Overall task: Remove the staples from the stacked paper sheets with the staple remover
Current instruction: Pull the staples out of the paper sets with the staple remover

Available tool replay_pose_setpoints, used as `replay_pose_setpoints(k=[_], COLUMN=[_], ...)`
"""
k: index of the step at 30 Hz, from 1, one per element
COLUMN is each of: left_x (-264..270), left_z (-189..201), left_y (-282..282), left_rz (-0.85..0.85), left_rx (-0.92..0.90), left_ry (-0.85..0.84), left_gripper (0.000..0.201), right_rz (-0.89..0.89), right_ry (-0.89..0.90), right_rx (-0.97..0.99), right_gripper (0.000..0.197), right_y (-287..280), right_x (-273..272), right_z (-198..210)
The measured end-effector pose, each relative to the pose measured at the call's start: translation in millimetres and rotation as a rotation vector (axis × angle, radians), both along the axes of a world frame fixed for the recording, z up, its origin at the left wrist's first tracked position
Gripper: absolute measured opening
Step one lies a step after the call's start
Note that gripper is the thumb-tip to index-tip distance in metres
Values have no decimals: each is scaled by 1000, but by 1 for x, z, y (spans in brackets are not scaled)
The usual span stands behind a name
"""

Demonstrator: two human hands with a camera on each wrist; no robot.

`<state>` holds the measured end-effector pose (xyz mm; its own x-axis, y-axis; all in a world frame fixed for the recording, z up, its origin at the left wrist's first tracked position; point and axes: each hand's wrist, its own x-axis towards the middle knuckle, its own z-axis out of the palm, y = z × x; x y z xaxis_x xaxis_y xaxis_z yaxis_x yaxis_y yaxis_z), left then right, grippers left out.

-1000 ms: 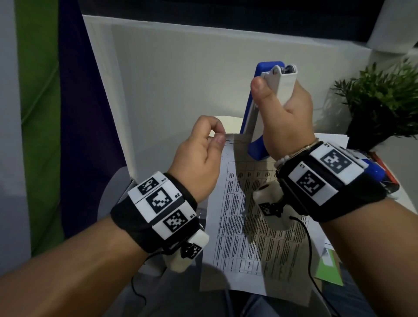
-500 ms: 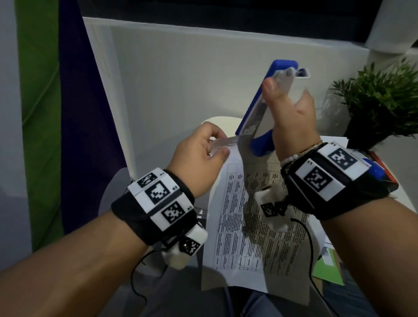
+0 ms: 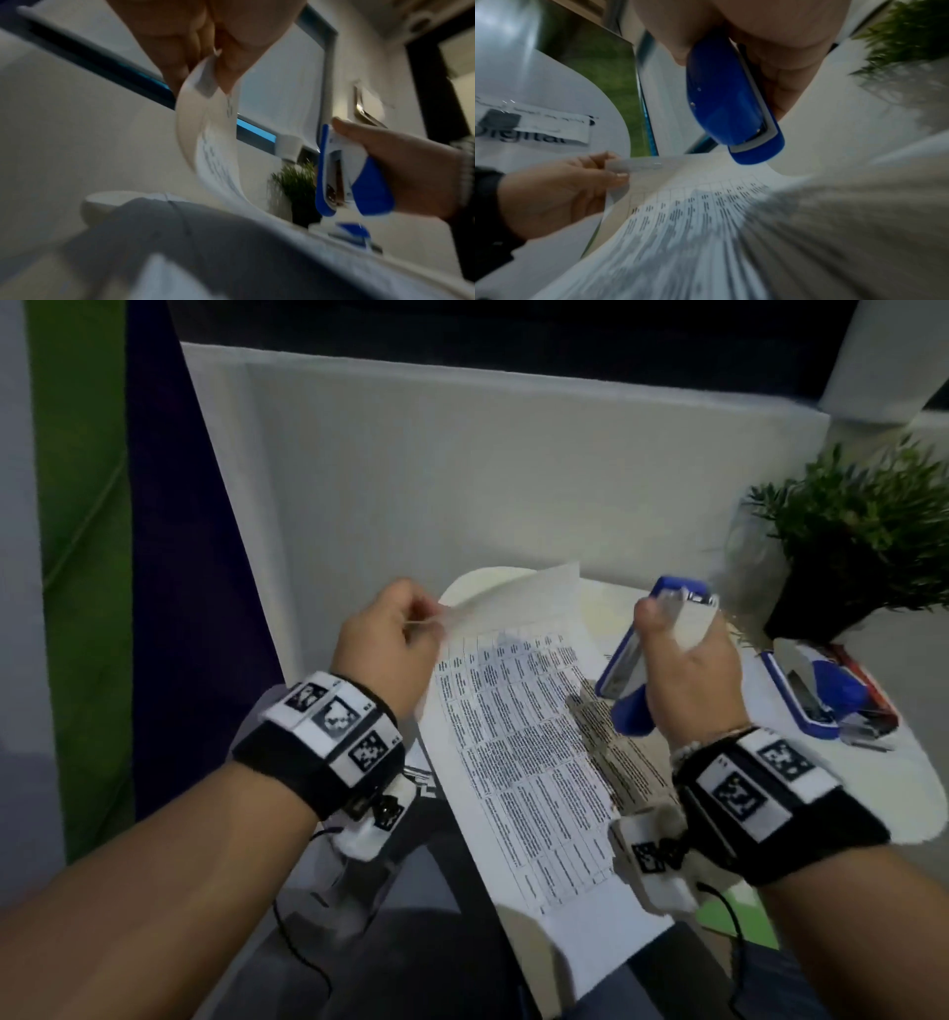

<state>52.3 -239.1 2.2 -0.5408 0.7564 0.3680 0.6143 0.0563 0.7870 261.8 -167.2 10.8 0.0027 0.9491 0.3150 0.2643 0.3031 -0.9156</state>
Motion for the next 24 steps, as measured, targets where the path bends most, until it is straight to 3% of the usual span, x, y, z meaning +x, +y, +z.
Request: replay_pose_setpoints(k=[4, 8, 15, 18, 21, 24], left_x=[4, 5, 8, 10, 21, 32], left_z=[-25, -43, -50, -47, -27, -6], left_y=[-13, -23, -25, -26, -27, -26], left_rz=[-265, -478, -544, -472, -379, -330], left_rx=[-61, -67, -56, 8, 65, 139], left_ry=[125, 384, 436, 240, -208, -376], left_gripper=[37, 18, 20, 19, 29, 25], right_rz=[-23, -22, 3, 9, -1, 33], right_ry=[-74, -73, -79, -18, 148, 252], right_rx=[-153, -161, -149, -126, 16, 217], right_gripper=[30, 39, 34, 31, 15, 18], right_y=[0, 4, 3, 2, -6, -19], right_x=[6, 10, 8, 7, 5, -3], right_z=[-23, -30, -30, -26, -3, 32])
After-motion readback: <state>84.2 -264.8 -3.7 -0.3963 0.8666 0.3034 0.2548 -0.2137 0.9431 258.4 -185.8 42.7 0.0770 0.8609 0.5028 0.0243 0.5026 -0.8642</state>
